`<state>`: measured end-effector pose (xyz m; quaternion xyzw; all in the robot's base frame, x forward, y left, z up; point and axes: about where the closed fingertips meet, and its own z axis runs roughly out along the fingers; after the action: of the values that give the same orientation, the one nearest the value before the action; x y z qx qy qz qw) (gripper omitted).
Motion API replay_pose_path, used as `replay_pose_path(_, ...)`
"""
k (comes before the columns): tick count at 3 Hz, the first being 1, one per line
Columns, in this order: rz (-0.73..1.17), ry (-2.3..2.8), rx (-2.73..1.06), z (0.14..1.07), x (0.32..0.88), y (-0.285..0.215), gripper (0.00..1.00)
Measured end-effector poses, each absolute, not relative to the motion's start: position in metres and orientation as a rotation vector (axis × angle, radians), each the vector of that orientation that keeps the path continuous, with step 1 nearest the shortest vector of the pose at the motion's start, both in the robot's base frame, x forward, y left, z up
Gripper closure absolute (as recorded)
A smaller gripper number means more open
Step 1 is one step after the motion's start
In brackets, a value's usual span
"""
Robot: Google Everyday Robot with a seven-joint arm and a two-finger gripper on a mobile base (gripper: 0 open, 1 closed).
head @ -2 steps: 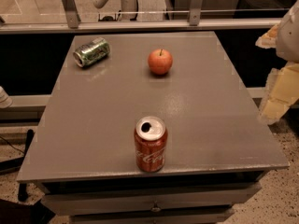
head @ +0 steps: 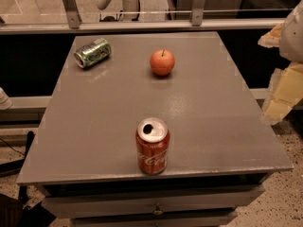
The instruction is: Move apple near coke can
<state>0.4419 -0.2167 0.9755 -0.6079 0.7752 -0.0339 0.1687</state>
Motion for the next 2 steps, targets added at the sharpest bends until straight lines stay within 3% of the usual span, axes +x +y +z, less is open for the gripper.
replay_pose_path(2,-0.026,2.025,-1.672,0.93,0.526,-0.216,0.0)
